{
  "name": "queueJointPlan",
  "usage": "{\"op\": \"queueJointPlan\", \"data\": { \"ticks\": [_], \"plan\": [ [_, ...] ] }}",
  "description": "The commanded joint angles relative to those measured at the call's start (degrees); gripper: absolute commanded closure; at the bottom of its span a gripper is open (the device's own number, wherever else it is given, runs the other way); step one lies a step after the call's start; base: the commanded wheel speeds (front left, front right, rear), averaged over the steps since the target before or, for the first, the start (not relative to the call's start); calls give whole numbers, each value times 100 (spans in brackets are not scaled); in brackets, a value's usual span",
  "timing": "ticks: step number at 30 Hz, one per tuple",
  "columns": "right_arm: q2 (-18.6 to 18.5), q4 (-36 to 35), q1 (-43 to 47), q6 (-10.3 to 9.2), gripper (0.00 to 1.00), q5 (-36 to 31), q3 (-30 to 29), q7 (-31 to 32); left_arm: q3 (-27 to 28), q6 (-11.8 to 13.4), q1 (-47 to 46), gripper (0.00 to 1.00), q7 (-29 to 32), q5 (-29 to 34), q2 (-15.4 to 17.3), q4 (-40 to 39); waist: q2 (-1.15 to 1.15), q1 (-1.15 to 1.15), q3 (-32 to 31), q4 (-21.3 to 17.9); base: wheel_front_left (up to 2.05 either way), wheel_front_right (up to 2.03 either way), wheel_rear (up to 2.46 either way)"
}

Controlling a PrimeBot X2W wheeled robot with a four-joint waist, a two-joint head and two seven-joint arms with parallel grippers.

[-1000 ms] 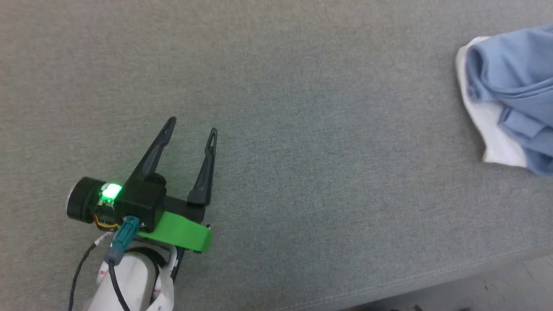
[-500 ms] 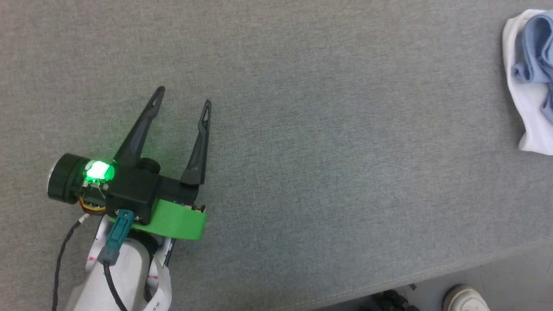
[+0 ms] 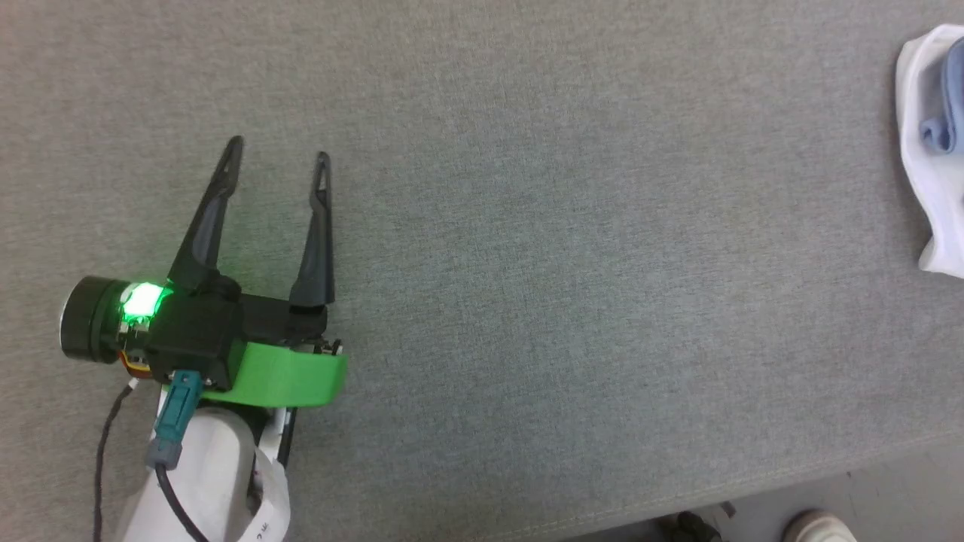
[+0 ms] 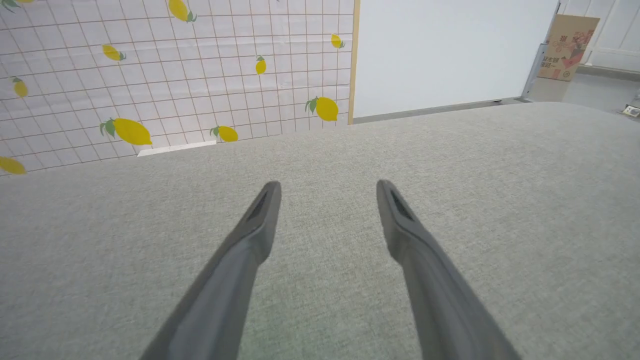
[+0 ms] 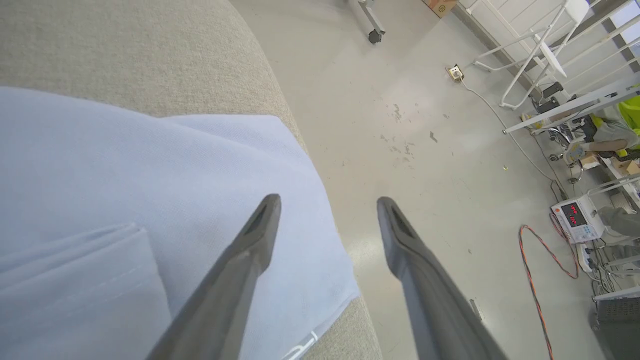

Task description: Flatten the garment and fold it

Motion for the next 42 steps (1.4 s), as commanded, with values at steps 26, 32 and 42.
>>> {"op": "queueJointPlan", "data": {
  "ticks": [26, 32, 42],
  "plan": [
    [1489, -2223, 1965, -11, 0, 2108, 874, -916, 350, 195, 1229, 0, -603, -716, -416, 649, 0, 0, -2669, 1040, 0, 0, 0],
    [2244, -3958, 3231, -11, 0, 1905, 896, -535, 431, 153, 1424, 0, -605, -700, -541, 731, 0, 0, -2972, 1110, 0, 0, 0],
    [3039, -5384, 4705, -11, 0, 1375, 1039, -262, 489, 5, 1803, 0, -605, -632, -741, 988, 0, 0, -3261, 1215, 0, 0, 0]
  ]
}}
